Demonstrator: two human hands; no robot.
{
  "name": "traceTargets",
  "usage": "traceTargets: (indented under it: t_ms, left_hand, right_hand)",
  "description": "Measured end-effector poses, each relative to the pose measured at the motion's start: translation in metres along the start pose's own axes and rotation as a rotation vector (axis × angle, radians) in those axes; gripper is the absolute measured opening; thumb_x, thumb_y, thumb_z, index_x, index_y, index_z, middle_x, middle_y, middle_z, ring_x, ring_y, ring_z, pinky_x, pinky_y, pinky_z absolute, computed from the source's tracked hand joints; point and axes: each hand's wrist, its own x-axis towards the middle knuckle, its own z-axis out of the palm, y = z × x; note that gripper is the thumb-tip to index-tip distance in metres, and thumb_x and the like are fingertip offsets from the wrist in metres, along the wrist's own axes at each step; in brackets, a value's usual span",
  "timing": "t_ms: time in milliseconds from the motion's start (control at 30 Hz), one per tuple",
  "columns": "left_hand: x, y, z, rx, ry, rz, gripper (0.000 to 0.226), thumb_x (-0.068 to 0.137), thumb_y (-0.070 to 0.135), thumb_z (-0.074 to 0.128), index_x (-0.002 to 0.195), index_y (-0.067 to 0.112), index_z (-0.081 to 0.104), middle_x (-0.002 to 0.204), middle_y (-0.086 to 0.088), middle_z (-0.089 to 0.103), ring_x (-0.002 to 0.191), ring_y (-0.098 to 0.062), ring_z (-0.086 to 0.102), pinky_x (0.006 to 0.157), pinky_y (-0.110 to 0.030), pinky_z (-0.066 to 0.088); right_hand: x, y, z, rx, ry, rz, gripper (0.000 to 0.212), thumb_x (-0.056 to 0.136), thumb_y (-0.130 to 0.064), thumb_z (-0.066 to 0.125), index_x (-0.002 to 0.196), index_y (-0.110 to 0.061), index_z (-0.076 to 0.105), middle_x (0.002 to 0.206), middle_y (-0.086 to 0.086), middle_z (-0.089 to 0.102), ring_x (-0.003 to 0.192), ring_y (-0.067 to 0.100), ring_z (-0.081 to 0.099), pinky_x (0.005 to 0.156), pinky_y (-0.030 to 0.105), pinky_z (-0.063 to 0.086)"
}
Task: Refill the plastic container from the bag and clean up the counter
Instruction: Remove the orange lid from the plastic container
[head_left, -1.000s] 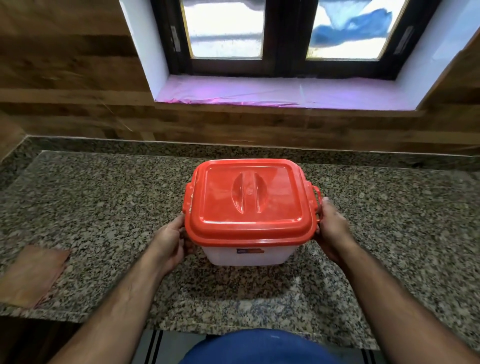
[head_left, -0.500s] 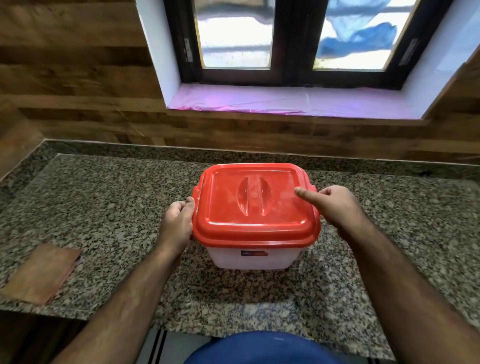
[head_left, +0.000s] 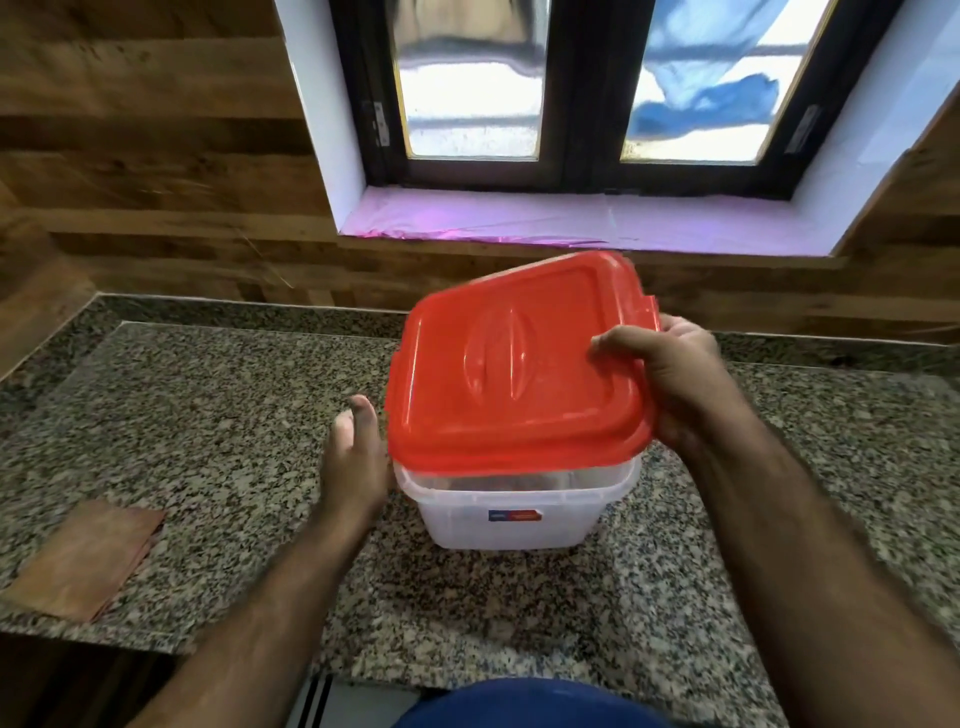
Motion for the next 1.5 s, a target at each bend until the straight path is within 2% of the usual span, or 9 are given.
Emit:
traceTargets:
  t_ms: [133,267,433,600,733,900,1100,1300,1500]
  left_hand:
    - [-0.025,0.003,0.014,0.337,0.212,0.656,0.077,0.103,0.072,0.028,0.135,0.012,0.063,0.130,-0.005,0.061,0.122,-0.018,0.047,0.101,-0.033,0.031]
    - [-0.033,0.030,0.048,0.573,-0.183,0.958,0.053,0.102,0.063,0.050,0.123,0.019,0.072,0.123,0.000,0.071,0.117,-0.022,0.059,0.100,-0.043,0.046]
    - [-0.041,0.062,0.096,1.004,-0.686,0.911,0.079,0.089,0.092,0.038,0.098,0.021,0.073,0.092,0.003,0.076,0.088,-0.025,0.072,0.080,-0.042,0.060]
    - [-0.055,0.050,0.109,1.371,-0.610,1.128,0.054,0.096,0.069,0.061,0.113,0.019,0.073,0.116,-0.004,0.077,0.118,-0.030,0.068,0.095,-0.041,0.049]
    - [-0.055,0.045,0.109,1.398,-0.591,1.102,0.045,0.097,0.061,0.064,0.106,0.018,0.074,0.105,-0.003,0.079,0.107,-0.031,0.072,0.090,-0.039,0.050]
    - [-0.050,0.044,0.110,1.388,-0.620,1.085,0.049,0.095,0.065,0.062,0.100,0.017,0.074,0.100,-0.002,0.080,0.100,-0.030,0.074,0.086,-0.038,0.053]
    - [-0.048,0.042,0.112,1.414,-0.608,1.093,0.051,0.096,0.067,0.059,0.097,0.017,0.073,0.096,-0.003,0.079,0.097,-0.031,0.074,0.083,-0.040,0.057]
    - [-0.051,0.042,0.114,1.439,-0.586,1.091,0.051,0.097,0.067,0.058,0.099,0.019,0.073,0.099,-0.001,0.080,0.100,-0.029,0.074,0.084,-0.038,0.053]
    - [-0.050,0.039,0.113,1.382,-0.571,1.133,0.057,0.092,0.077,0.055,0.097,0.023,0.073,0.095,0.002,0.078,0.097,-0.025,0.074,0.081,-0.039,0.051]
  right_hand:
    - [0.003,-0.023,-0.015,0.143,0.144,-0.222,0.060,0.077,0.013,0.076,0.133,0.009,0.057,0.100,0.018,0.076,0.074,0.025,0.076,0.067,0.041,0.064]
    - [0.000,-0.039,-0.032,0.101,0.294,-0.462,0.060,0.073,0.013,0.081,0.126,0.000,0.057,0.104,0.013,0.075,0.079,0.019,0.075,0.070,0.036,0.063]
    - [-0.006,-0.041,-0.053,-0.208,0.419,-0.743,0.058,0.069,0.002,0.090,0.097,-0.030,0.051,0.096,-0.011,0.067,0.074,-0.006,0.068,0.067,0.024,0.059]
    - [-0.016,-0.021,-0.082,-0.689,0.438,-0.835,0.047,0.078,-0.014,0.091,0.105,-0.024,0.054,0.084,-0.019,0.059,0.060,-0.011,0.057,0.054,0.007,0.041]
    - [-0.005,0.022,-0.116,-1.033,0.446,-0.809,0.041,0.080,-0.017,0.090,0.107,-0.017,0.059,0.080,0.000,0.065,0.060,0.025,0.061,0.061,0.029,0.047]
    - [0.017,0.093,-0.165,-1.358,0.305,-0.788,0.031,0.083,-0.009,0.085,0.100,-0.011,0.060,0.088,0.016,0.074,0.070,0.032,0.067,0.066,0.036,0.050]
    - [0.005,0.174,-0.204,-1.375,0.118,-0.739,0.025,0.107,-0.029,0.057,0.129,-0.020,0.068,0.082,-0.003,0.076,0.070,0.015,0.069,0.085,0.038,0.049]
    - [-0.012,0.227,-0.224,-1.652,-0.184,-0.585,0.025,0.083,-0.042,0.065,0.103,-0.033,0.076,0.091,-0.013,0.081,0.087,0.019,0.076,0.081,0.044,0.052]
    - [-0.016,0.255,-0.227,-1.692,-0.249,-0.555,0.036,0.092,-0.057,0.051,0.106,-0.032,0.073,0.096,-0.009,0.080,0.092,0.021,0.075,0.086,0.039,0.049]
